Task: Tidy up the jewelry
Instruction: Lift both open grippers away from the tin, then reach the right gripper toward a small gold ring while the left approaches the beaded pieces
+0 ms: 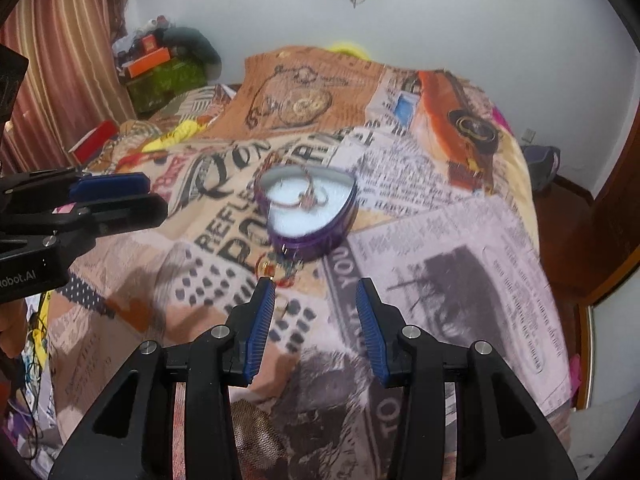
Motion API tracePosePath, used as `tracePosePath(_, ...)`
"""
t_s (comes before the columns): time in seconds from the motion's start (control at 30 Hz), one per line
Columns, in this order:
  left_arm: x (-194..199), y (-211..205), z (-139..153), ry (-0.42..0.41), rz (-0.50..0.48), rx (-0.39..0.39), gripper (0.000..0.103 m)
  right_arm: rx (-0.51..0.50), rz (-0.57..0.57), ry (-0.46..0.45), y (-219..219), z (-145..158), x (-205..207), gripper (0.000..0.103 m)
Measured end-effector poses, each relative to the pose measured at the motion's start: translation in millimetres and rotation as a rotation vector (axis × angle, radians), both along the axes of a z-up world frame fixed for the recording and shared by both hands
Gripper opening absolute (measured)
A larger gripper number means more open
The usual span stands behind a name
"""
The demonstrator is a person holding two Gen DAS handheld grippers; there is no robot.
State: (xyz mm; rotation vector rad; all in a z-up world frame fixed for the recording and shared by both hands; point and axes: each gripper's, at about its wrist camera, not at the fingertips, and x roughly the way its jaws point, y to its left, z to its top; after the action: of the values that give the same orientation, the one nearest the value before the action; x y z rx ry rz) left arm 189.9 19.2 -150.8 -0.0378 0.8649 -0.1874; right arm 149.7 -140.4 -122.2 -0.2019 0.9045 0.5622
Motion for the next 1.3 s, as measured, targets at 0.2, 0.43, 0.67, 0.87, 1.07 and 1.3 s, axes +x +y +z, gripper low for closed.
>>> tracePosePath(0.2, -1.1, 8.1, -25.8, 0.058, 0.036, -0.003, 0.036, -0.027, 0.049, 0.065, 14.9, -23.2, -1.8, 0.038)
tracePosePath(0.43, 0.6, 12.5, -49.4, 0.105, 0.045, 0.028, 0.036, -0.054, 0.078, 0.046, 29.4, -34.8, -0.6, 0.038)
tracePosePath(0.67, 7.0, 16.5, -47.1, 0.089, 0.045, 0.024, 0.036, -0.056, 0.123, 0.068, 36.6, -42.4, 3.2, 0.028)
tracePosePath(0.87, 9.8, 8.9, -48.9, 0.096, 0.024, 0.012, 0.036, -0.044, 0.132, 0.074, 35.7, -43.6, 2.9, 0.012)
tracePosePath(1.07, 13.8, -5.9, -52.1, 0.107, -0.017, 0.027, 0.036, -0.007, 0.113, 0.062, 25.0, -36.9, -0.3, 0.006)
tracePosePath(1.3, 30.0, -13.7, -51.9, 0.092, -0.031, -0.033, 0.036, 0.023, 0.067, 0.046, 9.5, -30.4, 3.7, 0.006)
